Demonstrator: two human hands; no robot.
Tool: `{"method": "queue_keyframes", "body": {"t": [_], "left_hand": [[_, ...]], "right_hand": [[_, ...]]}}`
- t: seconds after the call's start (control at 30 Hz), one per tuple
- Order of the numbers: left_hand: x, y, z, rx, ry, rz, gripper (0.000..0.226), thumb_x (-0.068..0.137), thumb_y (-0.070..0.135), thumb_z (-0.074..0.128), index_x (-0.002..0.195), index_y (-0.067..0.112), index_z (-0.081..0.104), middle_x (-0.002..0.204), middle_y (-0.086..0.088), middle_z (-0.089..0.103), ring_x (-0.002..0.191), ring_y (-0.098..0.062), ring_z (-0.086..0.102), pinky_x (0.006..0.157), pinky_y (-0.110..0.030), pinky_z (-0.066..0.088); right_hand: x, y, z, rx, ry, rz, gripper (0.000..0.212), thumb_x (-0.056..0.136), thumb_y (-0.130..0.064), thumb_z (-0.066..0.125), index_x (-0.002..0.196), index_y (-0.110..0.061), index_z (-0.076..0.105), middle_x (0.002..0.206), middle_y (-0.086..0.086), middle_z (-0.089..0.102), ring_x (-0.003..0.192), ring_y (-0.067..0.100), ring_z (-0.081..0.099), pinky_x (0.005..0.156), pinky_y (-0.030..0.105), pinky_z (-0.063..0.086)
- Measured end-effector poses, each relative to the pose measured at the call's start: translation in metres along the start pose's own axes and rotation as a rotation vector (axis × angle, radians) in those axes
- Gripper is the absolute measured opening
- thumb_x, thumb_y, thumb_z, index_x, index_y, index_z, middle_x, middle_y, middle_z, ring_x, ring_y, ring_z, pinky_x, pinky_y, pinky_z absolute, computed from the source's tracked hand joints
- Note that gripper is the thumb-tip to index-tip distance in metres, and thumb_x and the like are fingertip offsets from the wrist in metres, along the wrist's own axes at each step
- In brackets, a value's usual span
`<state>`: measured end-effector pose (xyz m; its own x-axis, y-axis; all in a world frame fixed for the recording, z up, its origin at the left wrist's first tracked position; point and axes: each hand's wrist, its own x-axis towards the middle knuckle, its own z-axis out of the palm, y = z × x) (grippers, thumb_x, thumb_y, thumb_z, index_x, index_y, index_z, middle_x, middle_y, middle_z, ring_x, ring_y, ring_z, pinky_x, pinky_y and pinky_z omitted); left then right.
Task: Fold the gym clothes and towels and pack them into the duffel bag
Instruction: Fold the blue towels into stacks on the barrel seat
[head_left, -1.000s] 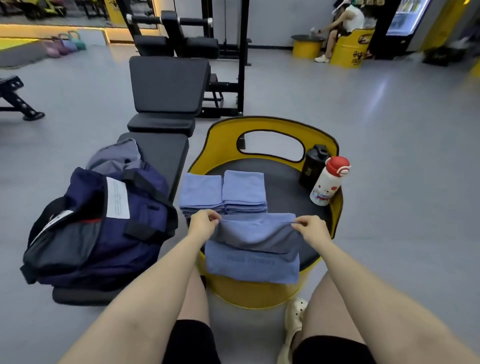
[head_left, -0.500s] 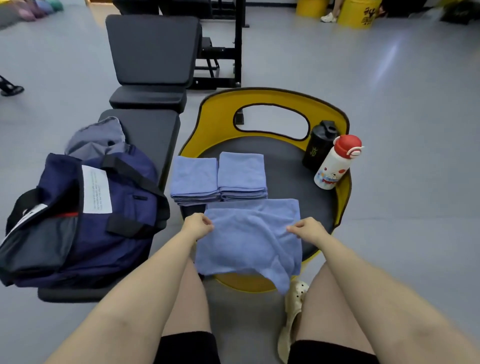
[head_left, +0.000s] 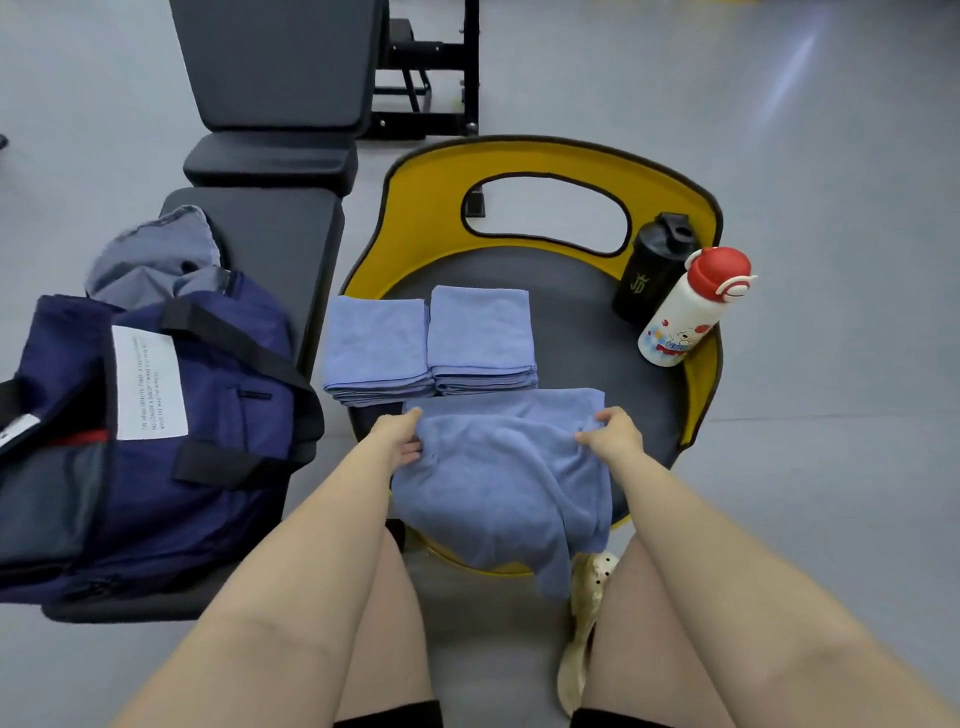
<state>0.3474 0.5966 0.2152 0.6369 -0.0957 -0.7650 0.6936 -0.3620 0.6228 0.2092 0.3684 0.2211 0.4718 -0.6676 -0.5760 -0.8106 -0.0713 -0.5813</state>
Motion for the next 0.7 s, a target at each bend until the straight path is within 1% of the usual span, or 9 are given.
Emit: {"method": "queue_keyframes", "body": {"t": [0.07, 0.13, 0.23, 0.33, 0.4, 0.43, 0.5, 0.63, 0.7], "left_hand": [[0.003, -0.001, 0.004, -0.014, -0.054, -0.046, 0.034, 0.095, 0.025, 0.056, 0.12, 0.003, 0.05, 0.11, -0.012, 0.054, 0.082, -0.02, 0.06, 0.057, -0.025, 0.044], [0.0, -0.003, 0.006, 0.036, -0.09, -0.059, 0.018, 0.092, 0.024, 0.061, 0.094, 0.007, 0.057, 0.086, -0.005, 0.052, 0.063, -0.012, 0.046, 0.052, -0.023, 0.033], [0.0, -0.004, 0.006, 0.144, -0.057, -0.056, 0.016, 0.088, 0.017, 0.065, 0.079, 0.008, 0.055, 0.073, -0.005, 0.05, 0.061, -0.015, 0.044, 0.053, -0.026, 0.032], [-0.007, -0.001, 0.001, 0.188, -0.031, -0.048, 0.027, 0.091, 0.007, 0.056, 0.066, 0.007, 0.046, 0.066, -0.007, 0.046, 0.057, -0.017, 0.043, 0.053, -0.027, 0.036], [-0.012, -0.001, -0.003, 0.164, -0.06, -0.088, 0.02, 0.092, 0.001, 0.05, 0.073, 0.004, 0.048, 0.076, -0.01, 0.049, 0.066, -0.02, 0.052, 0.059, -0.029, 0.046], [-0.012, -0.003, -0.003, 0.128, -0.07, -0.102, 0.008, 0.092, -0.003, 0.05, 0.085, 0.0, 0.053, 0.088, -0.013, 0.053, 0.079, -0.025, 0.06, 0.066, -0.032, 0.052], [-0.016, -0.008, -0.003, 0.016, -0.087, -0.137, 0.023, 0.093, -0.007, 0.047, 0.116, -0.004, 0.048, 0.116, -0.019, 0.052, 0.104, -0.033, 0.06, 0.079, -0.039, 0.053], [-0.027, -0.014, 0.0, 0.109, -0.158, -0.152, 0.036, 0.095, 0.008, 0.052, 0.13, 0.005, 0.042, 0.125, -0.009, 0.053, 0.092, -0.02, 0.061, 0.077, -0.029, 0.047], [-0.028, -0.015, 0.0, 0.184, -0.147, -0.14, 0.025, 0.092, 0.015, 0.06, 0.115, 0.008, 0.053, 0.104, -0.003, 0.058, 0.083, -0.013, 0.058, 0.071, -0.025, 0.041]], "right_hand": [[0.002, -0.002, 0.001, 0.06, 0.027, 0.058, 0.053, 0.085, -0.011, 0.068, 0.13, -0.002, 0.041, 0.129, 0.017, 0.051, 0.117, 0.034, 0.052, 0.087, 0.036, 0.045], [0.004, -0.002, 0.001, 0.123, 0.037, 0.111, 0.05, 0.083, -0.01, 0.07, 0.126, 0.002, 0.047, 0.126, 0.02, 0.054, 0.112, 0.037, 0.056, 0.091, 0.041, 0.051], [0.004, -0.001, -0.001, 0.226, 0.049, 0.131, 0.033, 0.084, -0.006, 0.068, 0.115, 0.002, 0.058, 0.119, 0.02, 0.06, 0.106, 0.038, 0.059, 0.093, 0.046, 0.051], [0.0, -0.002, -0.006, 0.306, 0.063, 0.11, 0.027, 0.088, -0.009, 0.064, 0.115, -0.003, 0.061, 0.119, 0.018, 0.06, 0.107, 0.035, 0.058, 0.095, 0.046, 0.05], [-0.004, -0.004, -0.011, 0.369, 0.06, 0.095, 0.03, 0.089, -0.011, 0.062, 0.119, -0.007, 0.06, 0.122, 0.017, 0.059, 0.105, 0.033, 0.057, 0.096, 0.045, 0.049], [-0.005, -0.004, -0.013, 0.397, 0.061, 0.092, 0.031, 0.089, -0.011, 0.061, 0.12, -0.008, 0.06, 0.123, 0.016, 0.058, 0.106, 0.033, 0.056, 0.096, 0.045, 0.049], [-0.009, -0.005, -0.018, 0.44, 0.065, 0.094, 0.03, 0.09, -0.011, 0.059, 0.12, -0.009, 0.061, 0.123, 0.016, 0.059, 0.109, 0.034, 0.056, 0.095, 0.043, 0.049], [-0.024, -0.007, -0.025, 0.527, 0.031, 0.08, 0.03, 0.09, -0.007, 0.058, 0.12, -0.006, 0.061, 0.124, 0.014, 0.058, 0.114, 0.033, 0.054, 0.092, 0.038, 0.047], [-0.032, -0.007, -0.027, 0.55, 0.028, 0.061, 0.028, 0.09, -0.006, 0.057, 0.118, -0.006, 0.062, 0.119, 0.012, 0.059, 0.113, 0.031, 0.054, 0.09, 0.035, 0.046]]}}
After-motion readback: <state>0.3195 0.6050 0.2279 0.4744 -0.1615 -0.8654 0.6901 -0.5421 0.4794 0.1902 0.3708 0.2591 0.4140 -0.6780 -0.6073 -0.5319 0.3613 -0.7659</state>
